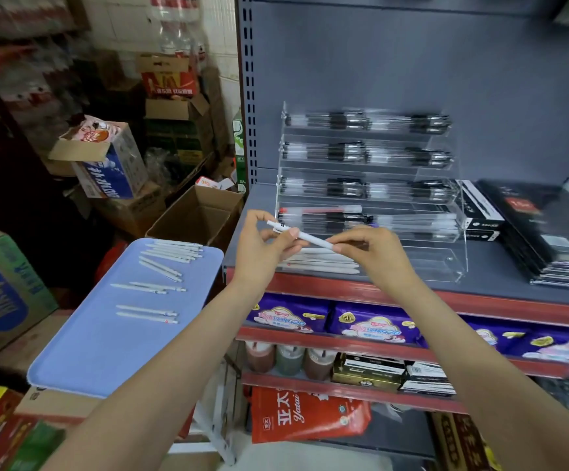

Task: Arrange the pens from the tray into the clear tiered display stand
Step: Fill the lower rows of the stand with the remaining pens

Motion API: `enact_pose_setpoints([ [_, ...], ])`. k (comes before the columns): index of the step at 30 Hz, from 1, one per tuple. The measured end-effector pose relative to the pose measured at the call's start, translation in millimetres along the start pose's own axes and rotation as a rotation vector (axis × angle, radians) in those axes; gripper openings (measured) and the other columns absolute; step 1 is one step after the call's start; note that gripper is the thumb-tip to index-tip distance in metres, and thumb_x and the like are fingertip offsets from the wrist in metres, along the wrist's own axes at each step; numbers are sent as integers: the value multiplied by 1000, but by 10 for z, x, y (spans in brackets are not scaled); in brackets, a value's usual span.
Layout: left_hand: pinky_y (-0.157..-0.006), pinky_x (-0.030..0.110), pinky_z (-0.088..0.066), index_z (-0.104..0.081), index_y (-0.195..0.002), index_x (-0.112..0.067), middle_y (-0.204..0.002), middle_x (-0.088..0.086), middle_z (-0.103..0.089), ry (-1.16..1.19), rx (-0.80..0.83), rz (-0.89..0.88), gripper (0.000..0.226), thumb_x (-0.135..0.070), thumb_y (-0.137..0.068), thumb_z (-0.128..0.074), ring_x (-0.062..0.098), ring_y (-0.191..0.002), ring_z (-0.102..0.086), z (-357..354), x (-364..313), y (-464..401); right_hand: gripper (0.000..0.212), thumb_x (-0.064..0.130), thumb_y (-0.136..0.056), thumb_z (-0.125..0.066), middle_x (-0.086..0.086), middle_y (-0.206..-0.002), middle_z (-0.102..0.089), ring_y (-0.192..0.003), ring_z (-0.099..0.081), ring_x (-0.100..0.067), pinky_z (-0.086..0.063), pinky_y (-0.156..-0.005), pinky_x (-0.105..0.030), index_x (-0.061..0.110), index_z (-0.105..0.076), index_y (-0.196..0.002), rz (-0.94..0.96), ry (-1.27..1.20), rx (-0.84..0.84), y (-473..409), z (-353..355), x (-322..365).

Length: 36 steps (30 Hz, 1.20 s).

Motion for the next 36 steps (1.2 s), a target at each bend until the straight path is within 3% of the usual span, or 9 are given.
enact_pose_setpoints([
  [2, -80, 25, -56, -44, -99, -14, -88, 4, -60, -186, -94, -68, 25, -8, -86, -64, 7, -74, -67, 84, -9, -20, 14, 10, -85, -66, -1, -85, -67, -69, -54, -6, -41, -65, -12, 13, -75, -95, -9, 89, -51, -21, 63, -49],
  [5, -79, 20, -48, -50, -117, -11, -104, -1, -59, -522, -181, -141, 32, -14, -88, -63, 8, -88, -56, 253, -25, -45, 14, 8, -85, -65, -7, -93, -69, -78, -57, -13, -46, -78, -21, 10, -74, -96, -25, 208, -56, -59, 96, -146],
  [10, -92, 23, -41, -45, -135, -10, -124, 8, -59, -806, -34, -60, 51, -16, -88, -63, 20, -110, -56, 325, 72, -149, 16, 6, -86, -64, -9, -99, -67, -92, -63, -23, -46, -86, -28, 7, -73, -99, -14, 330, 18, -123, -73, -200],
  [13, -95, 28, -43, -47, -135, -11, -124, 9, -61, -835, 15, -52, 51, -15, -87, -64, 21, -109, -59, 314, 74, -169, 17, 9, -89, -61, -9, -104, -65, -96, -63, -26, -49, -87, -38, 9, -73, -101, -25, 399, 48, -169, -147, -196],
  [20, -95, 25, -44, -57, -127, -13, -116, 7, -66, -829, 34, -65, 40, -14, -87, -64, 18, -105, -62, 300, 72, -184, 21, 12, -90, -59, -8, -109, -61, -102, -59, -26, -50, -87, -42, 13, -68, -108, -38, 494, 125, -199, -228, -159],
  [26, -90, 22, -43, -58, -126, -14, -115, 5, -66, -815, 29, -61, 39, -14, -88, -63, 16, -103, -61, 299, 80, -176, 21, 14, -94, -53, -6, -109, -58, -102, -57, -24, -48, -78, -35, 14, -68, -108, -18, 530, 122, -205, -315, -62],
  [29, -92, 24, -45, -60, -122, -14, -113, 4, -65, -798, 23, -51, 33, -15, -89, -61, 12, -98, -58, 319, 70, -167, 21, 17, -94, -54, -5, -108, -60, -104, -55, -21, -49, -82, -37, 14, -66, -111, 21, 474, 94, -176, -343, 26],
  [34, -69, 4, -39, -61, -115, -16, -101, -1, -63, -819, -32, -105, 23, -16, -92, -57, 7, -87, -54, 612, -28, -78, 21, 12, -91, -55, 1, -97, -61, -92, -57, -13, -47, -87, -28, 16, -68, -107, 126, 287, 33, -153, -612, 489],
  [36, -61, 3, -40, -59, -115, -16, -96, -2, -61, -885, -32, -107, 22, -17, -93, -55, 8, -80, -54, 864, -19, -20, 22, 9, -90, -55, 0, -96, -62, -89, -57, -13, -47, -85, -27, 16, -68, -106, 161, 247, 54, -156, -858, 704],
])
Point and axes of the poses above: each hand's wrist, its own y-axis away from the middle knuckle, its own z-axis out of the back of the hand, x = y × z, the point moved 6 cm from there along -y, towards the middle knuckle
